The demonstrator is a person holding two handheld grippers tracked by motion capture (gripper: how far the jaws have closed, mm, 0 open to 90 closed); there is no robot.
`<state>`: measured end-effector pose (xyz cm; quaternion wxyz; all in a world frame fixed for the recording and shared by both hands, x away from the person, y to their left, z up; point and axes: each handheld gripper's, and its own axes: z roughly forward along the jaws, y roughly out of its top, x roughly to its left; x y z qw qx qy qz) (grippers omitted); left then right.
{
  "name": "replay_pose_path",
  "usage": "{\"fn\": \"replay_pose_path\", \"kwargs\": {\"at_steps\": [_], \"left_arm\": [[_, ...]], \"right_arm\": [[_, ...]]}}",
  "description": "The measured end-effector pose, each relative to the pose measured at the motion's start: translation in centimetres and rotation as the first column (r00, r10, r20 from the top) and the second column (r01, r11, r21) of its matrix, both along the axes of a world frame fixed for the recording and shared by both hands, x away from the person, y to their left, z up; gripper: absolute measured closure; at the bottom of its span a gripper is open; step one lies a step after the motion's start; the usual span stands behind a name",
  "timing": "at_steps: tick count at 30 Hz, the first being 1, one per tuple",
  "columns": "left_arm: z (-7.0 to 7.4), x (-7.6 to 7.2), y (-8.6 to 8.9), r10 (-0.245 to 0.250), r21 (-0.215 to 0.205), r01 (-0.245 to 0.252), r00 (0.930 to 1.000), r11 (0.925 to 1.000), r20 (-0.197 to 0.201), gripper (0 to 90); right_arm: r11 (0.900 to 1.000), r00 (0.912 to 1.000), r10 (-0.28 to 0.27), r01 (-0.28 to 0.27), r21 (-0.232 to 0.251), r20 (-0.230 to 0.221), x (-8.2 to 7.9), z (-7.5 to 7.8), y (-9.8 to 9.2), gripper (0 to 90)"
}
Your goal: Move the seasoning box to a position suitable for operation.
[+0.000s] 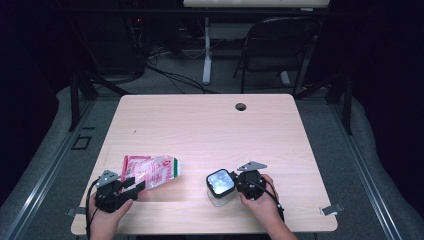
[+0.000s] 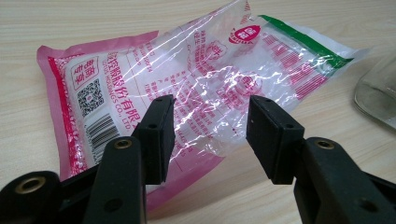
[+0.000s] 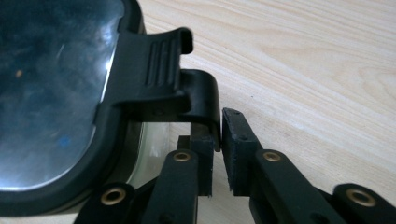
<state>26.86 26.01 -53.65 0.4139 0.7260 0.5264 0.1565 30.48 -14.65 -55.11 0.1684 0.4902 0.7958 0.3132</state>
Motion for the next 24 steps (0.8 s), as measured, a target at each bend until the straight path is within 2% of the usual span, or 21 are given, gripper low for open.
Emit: {"fn": "replay_pose_path", "kwargs": {"at_steps": [3, 7, 10, 15, 21, 24], "left_arm": [[0.0, 0.0, 0.0, -0.003, 0.0, 0.003, 1.0, 1.0, 0.0, 51.7], [0.0, 0.0, 0.0, -0.004, 0.002, 0.004, 1.0, 1.0, 0.001, 51.6], [0.0, 0.0, 0.0, 0.0, 0.001, 0.0, 1.0, 1.0, 0.002, 51.5], [0.1, -0.1, 0.0, -0.004, 0.004, 0.004, 1.0, 1.0, 0.001, 51.5], [0.1, -0.1, -0.1, -0.006, 0.006, 0.006, 1.0, 1.0, 0.001, 51.4], [0.2, -0.1, -0.3, -0.012, 0.001, 0.012, 0.9999, 0.9999, 0.002, 51.2]], "right_arm": [[1.0, 0.9997, 0.006, -0.006, 0.004, -0.022, 0.1, 0.1, -0.1, 81.1], [1.0, 0.9995, 0.01, -0.01, 0.007, -0.03, 0.0, 0.2, -0.1, 79.7], [1.0, 0.9982, 0.02, -0.019, 0.019, -0.057, -0.2, 0.3, -0.3, 75.9], [1.0, 0.9972, 0.025, -0.023, 0.021, -0.071, -0.4, 0.2, -0.6, 73.3], [0.999, 0.9942, 0.035, -0.032, 0.031, -0.102, -0.5, 0.3, -0.9, 70.2], [0.998, 0.9904, 0.052, -0.05, 0.025, -0.128, -0.8, 1.0, -1.4, 67.0]]}}
